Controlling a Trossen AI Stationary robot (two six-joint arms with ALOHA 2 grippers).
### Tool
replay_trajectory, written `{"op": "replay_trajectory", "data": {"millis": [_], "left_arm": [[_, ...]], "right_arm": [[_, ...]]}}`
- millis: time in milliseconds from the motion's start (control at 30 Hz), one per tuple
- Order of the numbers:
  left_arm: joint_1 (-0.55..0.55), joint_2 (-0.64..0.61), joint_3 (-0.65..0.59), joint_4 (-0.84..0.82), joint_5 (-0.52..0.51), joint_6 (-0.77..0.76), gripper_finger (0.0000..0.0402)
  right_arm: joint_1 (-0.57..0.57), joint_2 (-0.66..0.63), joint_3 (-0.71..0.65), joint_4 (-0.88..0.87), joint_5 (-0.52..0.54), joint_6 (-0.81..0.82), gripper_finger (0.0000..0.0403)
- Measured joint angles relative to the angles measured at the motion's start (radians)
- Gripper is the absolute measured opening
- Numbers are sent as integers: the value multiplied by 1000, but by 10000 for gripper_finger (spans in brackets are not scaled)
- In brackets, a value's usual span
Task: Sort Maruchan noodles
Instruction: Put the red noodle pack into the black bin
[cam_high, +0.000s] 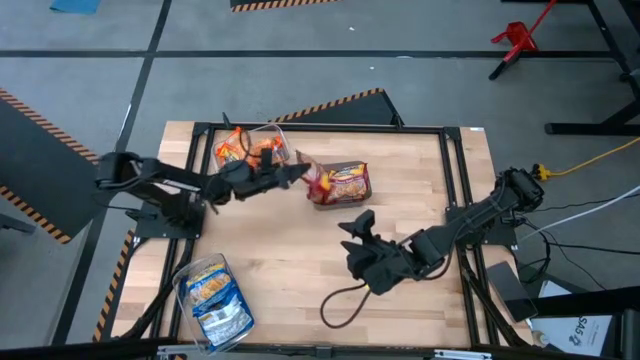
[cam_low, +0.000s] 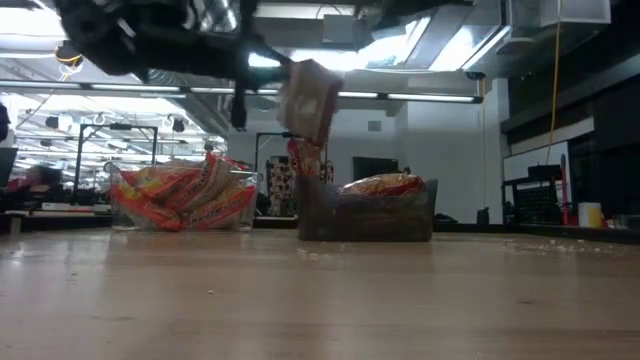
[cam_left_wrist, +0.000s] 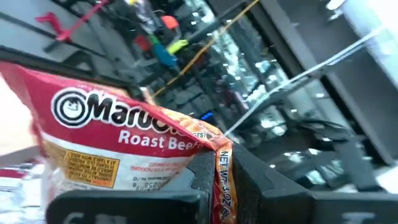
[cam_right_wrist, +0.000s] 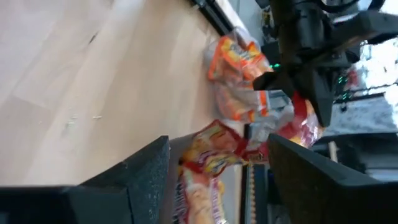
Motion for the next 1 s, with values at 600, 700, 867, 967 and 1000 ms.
{"op": "replay_trajectory", "data": {"millis": [600, 700, 867, 967, 1000], "left_arm": [[72, 360, 387, -280, 141, 284, 24], [85, 360, 349, -303, 117, 254, 24], [93, 359, 300, -379, 106, 197, 29], [94, 359, 275, -431, 108, 151, 47], [94, 359, 269, -429, 109, 153, 55]], "right_arm": [[7, 0, 0, -246, -193, 392, 253], [7, 0, 0, -259, -217, 411, 253], [7, 0, 0, -256, -233, 412, 253], [6, 0, 0, -255, -262, 431, 253], [6, 0, 0, -255, -273, 434, 253]]}}
